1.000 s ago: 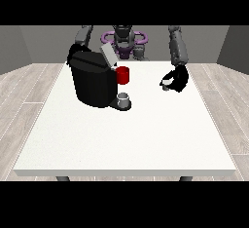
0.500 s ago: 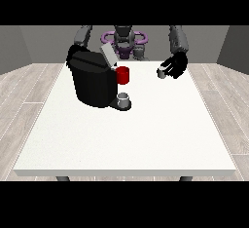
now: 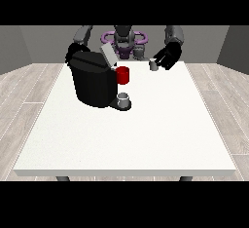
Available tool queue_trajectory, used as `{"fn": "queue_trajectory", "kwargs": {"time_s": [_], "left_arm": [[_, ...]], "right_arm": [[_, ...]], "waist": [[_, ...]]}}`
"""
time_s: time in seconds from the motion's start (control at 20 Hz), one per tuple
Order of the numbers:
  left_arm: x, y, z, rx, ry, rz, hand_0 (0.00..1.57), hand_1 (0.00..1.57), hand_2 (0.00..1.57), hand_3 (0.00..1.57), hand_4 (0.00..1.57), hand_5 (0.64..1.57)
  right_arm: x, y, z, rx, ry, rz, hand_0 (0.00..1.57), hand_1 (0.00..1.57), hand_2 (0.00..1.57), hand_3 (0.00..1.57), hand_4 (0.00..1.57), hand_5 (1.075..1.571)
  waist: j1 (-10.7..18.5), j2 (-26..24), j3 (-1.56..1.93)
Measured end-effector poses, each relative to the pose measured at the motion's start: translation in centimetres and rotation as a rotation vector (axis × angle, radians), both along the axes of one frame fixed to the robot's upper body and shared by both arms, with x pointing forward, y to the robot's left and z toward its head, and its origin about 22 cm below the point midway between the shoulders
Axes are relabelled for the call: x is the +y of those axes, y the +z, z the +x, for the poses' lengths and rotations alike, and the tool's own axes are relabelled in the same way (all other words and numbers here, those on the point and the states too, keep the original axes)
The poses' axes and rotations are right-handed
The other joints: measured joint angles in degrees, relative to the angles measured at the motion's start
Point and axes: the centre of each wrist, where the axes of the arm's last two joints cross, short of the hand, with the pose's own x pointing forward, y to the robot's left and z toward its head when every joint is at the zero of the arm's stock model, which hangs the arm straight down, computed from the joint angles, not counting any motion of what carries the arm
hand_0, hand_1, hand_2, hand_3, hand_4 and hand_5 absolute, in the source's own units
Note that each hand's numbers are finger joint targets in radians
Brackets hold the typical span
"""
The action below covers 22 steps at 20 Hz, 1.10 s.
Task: Insert the coffee pod into the coffee machine and close the lid
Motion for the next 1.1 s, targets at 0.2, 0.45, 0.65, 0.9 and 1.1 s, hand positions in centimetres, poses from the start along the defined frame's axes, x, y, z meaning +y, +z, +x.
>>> {"fn": "queue_trajectory", "kwargs": {"time_s": [0.2,0.45,0.65,0.9,1.1], "left_arm": [[-1.3,2.3,0.9,-0.032,0.016,0.003,1.07,1.07,1.22,1.23,0.52,1.571],[-1.4,6.6,1.8,-0.086,0.047,-0.022,1.21,1.21,1.25,1.19,0.49,1.571],[-2.0,8.7,2.3,-0.107,0.061,-0.041,1.26,1.26,1.32,1.26,0.49,1.571],[-2.5,11.0,2.6,-0.135,0.056,-0.041,1.26,1.26,1.31,1.24,0.51,1.571],[-3.6,10.9,2.8,-0.15,0.054,-0.03,1.28,1.28,1.3,1.24,0.49,1.571]], "right_arm": [[0.3,0.1,0.1,-0.022,0.017,-0.005,0.0,0.0,0.0,0.0,0.53,1.571],[1.4,1.8,1.1,-0.057,0.033,-0.019,0.0,0.0,0.0,0.0,0.51,1.571],[2.0,2.4,1.2,-0.067,0.041,-0.025,0.0,0.0,0.0,0.0,0.5,1.571],[1.9,3.4,1.6,-0.093,0.044,-0.039,0.0,0.0,0.0,0.0,0.48,1.571],[1.2,3.8,1.9,-0.115,0.032,-0.031,0.0,0.0,0.0,0.0,0.53,1.571]], "waist": [[-1.3,0.5,-0.01],[-3.3,2.3,-0.01],[-5.1,3.1,-0.02],[-6.5,4.5,-0.01],[-6.4,5.5,0.0]]}}
